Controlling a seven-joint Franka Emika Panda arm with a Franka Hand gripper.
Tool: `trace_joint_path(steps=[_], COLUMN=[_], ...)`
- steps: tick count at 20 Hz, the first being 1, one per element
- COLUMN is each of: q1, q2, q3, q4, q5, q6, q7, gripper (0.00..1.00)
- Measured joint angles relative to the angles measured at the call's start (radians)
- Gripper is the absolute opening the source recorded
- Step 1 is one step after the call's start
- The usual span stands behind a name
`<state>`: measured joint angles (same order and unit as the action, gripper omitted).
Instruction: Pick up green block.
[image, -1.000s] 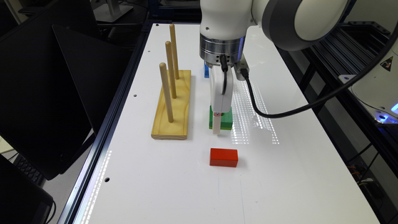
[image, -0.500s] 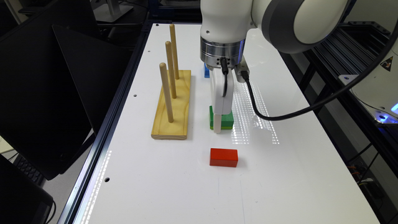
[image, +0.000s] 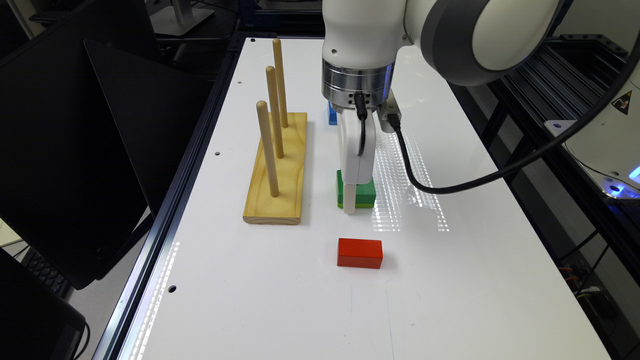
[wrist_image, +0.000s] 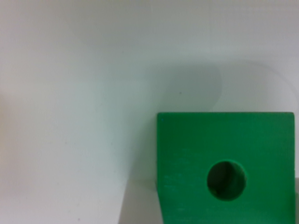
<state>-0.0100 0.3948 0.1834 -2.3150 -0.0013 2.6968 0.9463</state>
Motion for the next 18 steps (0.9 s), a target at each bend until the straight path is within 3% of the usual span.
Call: trace_joint_path(steps=[10, 18], q1=[0.000, 0.000], q2=[-0.014, -0.080], q3=[0.001, 0.003], q4=[0.000, -0.001], q5=[0.0000, 0.0020], q6=[-0.003, -0.058], q7=[0.000, 0.000], gripper=[0.00, 0.00])
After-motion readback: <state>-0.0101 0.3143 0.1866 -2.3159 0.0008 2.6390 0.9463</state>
